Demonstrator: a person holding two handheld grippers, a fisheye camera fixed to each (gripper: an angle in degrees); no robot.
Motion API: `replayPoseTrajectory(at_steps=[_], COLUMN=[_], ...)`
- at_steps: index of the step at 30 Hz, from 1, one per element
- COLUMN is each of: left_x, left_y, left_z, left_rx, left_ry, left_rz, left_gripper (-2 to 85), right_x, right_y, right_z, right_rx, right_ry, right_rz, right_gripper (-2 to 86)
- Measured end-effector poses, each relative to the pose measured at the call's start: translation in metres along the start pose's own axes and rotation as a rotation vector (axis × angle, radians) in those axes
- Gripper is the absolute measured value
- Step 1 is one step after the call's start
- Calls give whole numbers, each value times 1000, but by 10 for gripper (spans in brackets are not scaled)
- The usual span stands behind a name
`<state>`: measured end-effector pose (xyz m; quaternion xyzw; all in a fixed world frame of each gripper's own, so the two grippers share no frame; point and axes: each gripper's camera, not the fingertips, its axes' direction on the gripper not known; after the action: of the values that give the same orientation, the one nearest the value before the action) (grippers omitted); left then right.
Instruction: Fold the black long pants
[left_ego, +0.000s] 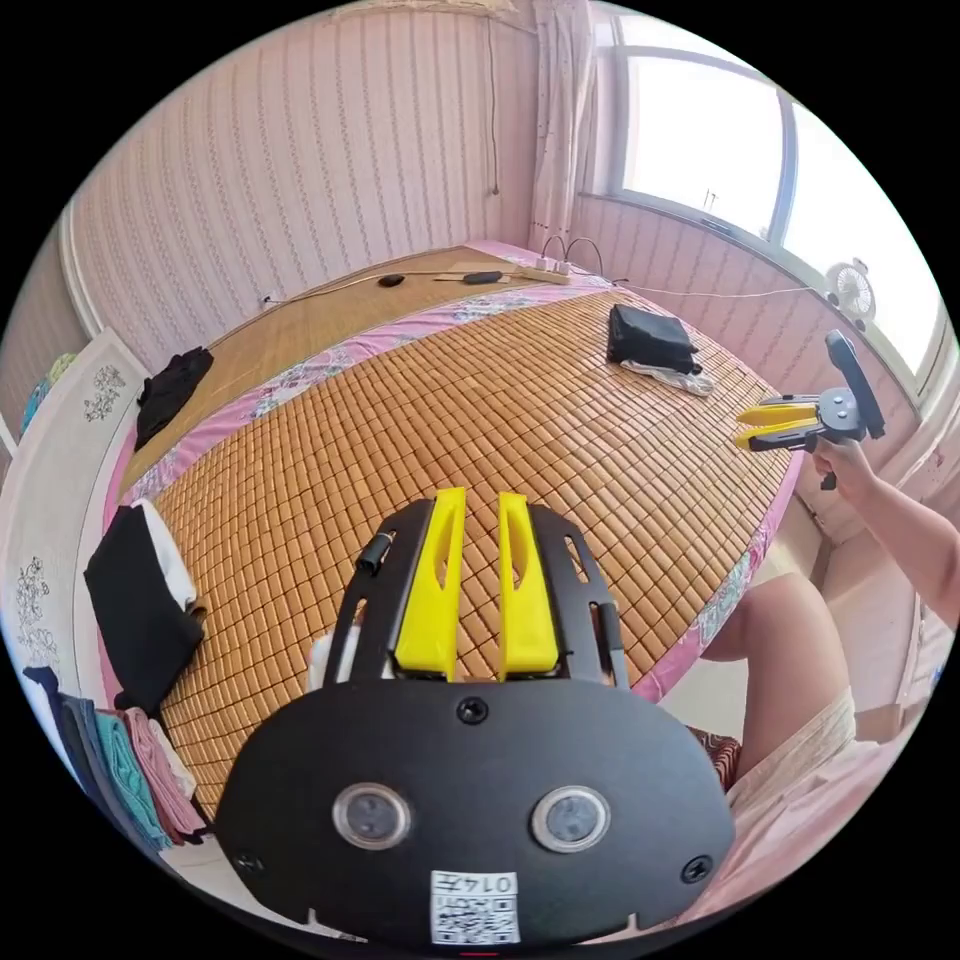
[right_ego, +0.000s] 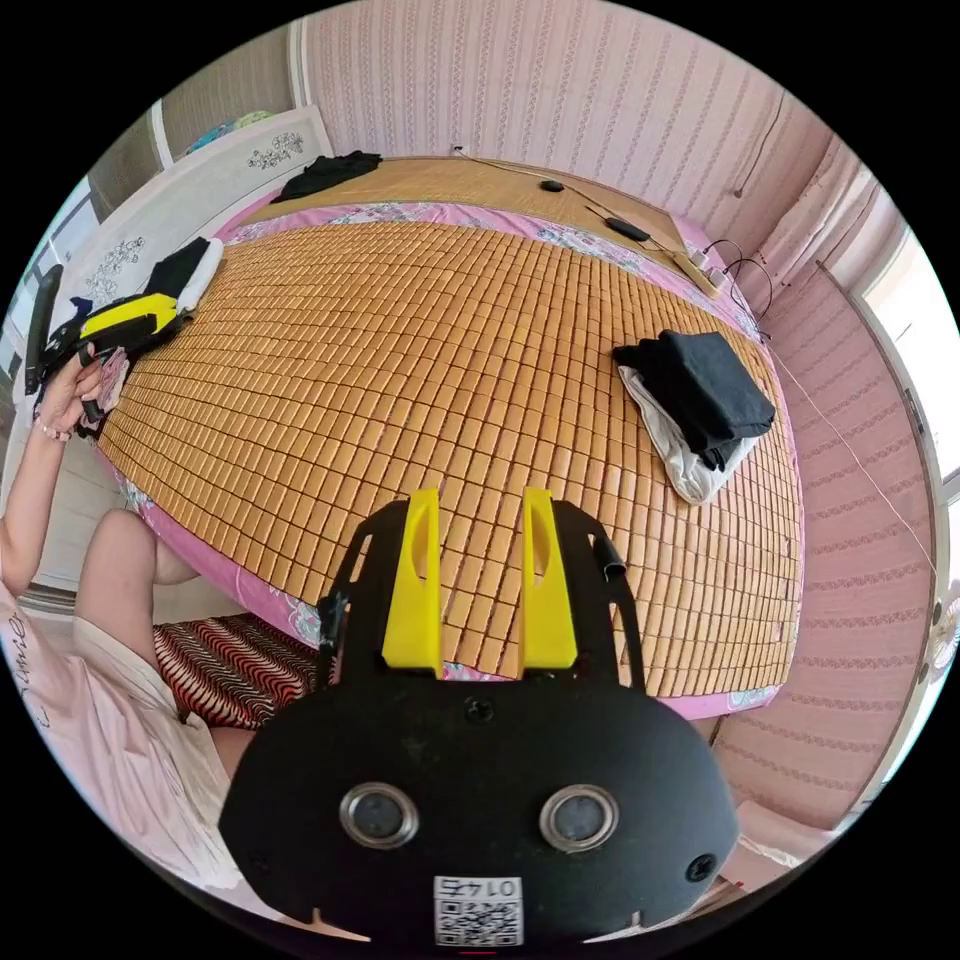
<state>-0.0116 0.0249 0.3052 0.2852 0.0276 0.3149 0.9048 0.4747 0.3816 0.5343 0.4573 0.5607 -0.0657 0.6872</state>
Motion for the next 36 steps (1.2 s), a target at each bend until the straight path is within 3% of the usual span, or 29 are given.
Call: replayPoseTrajectory(at_steps=[3, 13, 21, 26, 32, 36], left_x=[35, 152, 216, 235, 244, 234], left_y=[-38, -174, -254, -292, -313, -309], left_z=[26, 150, 234, 273, 295, 259], left_rx=[60, -5, -65, -88, -199, -121], left_ry=[87, 322, 237, 236, 273, 305], left_rz=[44, 208, 308, 254, 215, 177], left_gripper=[58, 67, 82, 105, 68, 42], right_x=[37, 149, 214, 254, 270, 268], right_y=[14, 17, -14, -15, -9, -13], right_z=[-3, 20, 64, 99, 80, 14], right_rx=[32, 91, 51, -34, 56, 248], right_ry=[40, 137, 253, 184, 137, 86], right_rz=[33, 75, 20, 68, 64, 60], right_gripper=[117, 122, 133, 125, 48, 37])
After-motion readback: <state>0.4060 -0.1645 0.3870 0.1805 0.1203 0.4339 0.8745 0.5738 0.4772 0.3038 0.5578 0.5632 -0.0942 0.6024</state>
